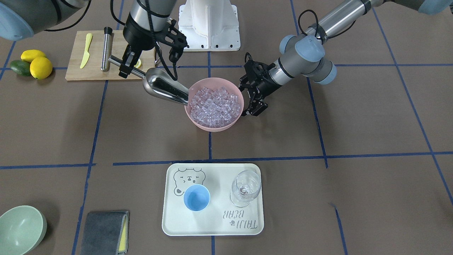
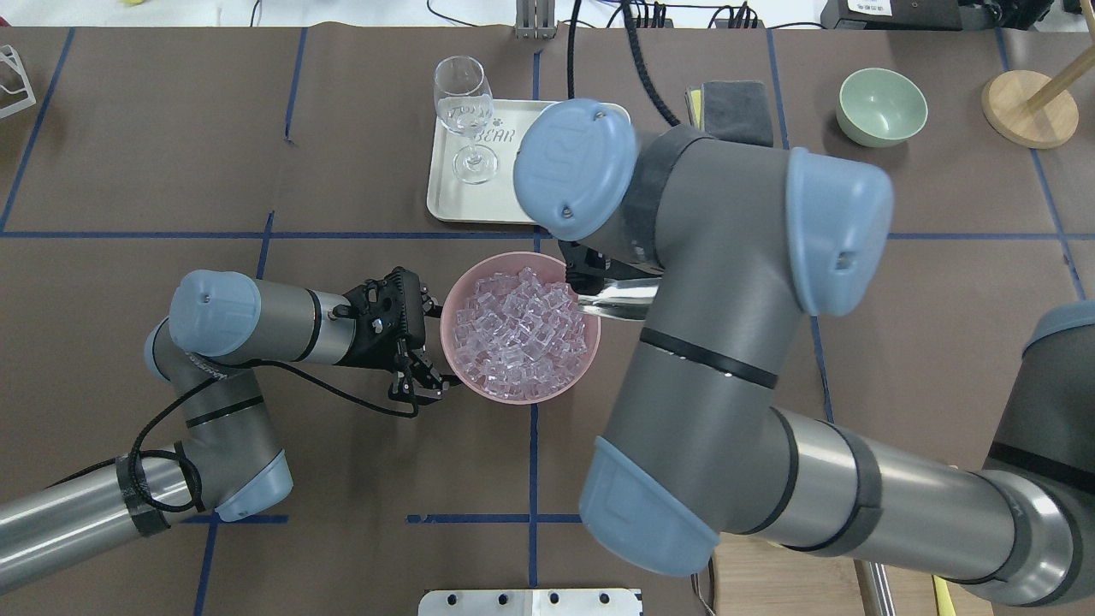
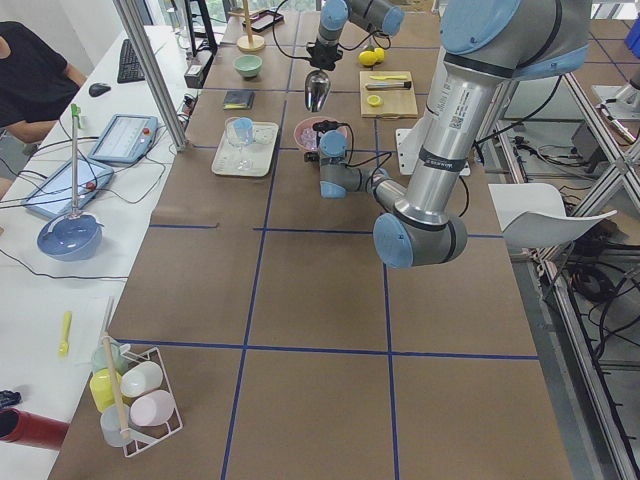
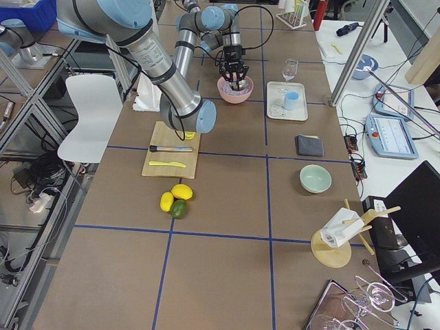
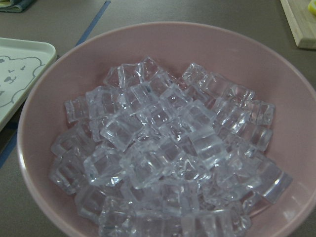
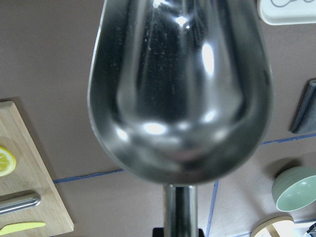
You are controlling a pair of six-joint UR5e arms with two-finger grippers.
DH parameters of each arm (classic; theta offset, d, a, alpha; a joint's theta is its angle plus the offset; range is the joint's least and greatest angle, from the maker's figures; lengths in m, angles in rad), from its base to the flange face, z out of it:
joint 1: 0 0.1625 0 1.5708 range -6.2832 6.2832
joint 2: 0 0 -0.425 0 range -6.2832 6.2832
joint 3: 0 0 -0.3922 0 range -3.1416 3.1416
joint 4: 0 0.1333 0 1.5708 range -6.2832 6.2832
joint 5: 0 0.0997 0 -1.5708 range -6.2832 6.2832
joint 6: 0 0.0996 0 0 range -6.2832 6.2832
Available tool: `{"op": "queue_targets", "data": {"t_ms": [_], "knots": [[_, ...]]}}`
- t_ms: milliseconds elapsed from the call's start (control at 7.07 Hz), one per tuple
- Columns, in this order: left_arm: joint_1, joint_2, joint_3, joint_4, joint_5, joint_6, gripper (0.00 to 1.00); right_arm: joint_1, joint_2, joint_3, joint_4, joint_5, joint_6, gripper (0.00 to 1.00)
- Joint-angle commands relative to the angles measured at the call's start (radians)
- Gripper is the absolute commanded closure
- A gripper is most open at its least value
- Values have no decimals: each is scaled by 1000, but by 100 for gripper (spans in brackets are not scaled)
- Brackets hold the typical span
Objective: Put ice in cup with scoop
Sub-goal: 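Hold the bowl rim with left gripper while right brings scoop over ice, then push the scoop down into the ice cubes with the right gripper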
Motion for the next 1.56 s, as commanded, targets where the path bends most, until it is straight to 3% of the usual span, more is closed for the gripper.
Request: {"op": "queue_targets", "data": {"t_ms": [0,283,1414], "knots": [[0,3,1,0,1,2,0,-42,34,-53,-3,-77,-10,100],[0,7,1,0,1,4,0,-63,69,-115,-90,-194,-38,100],[0,13,3,-3,1,5,0,-126,75,-137,-115,-224,-58,100]]}}
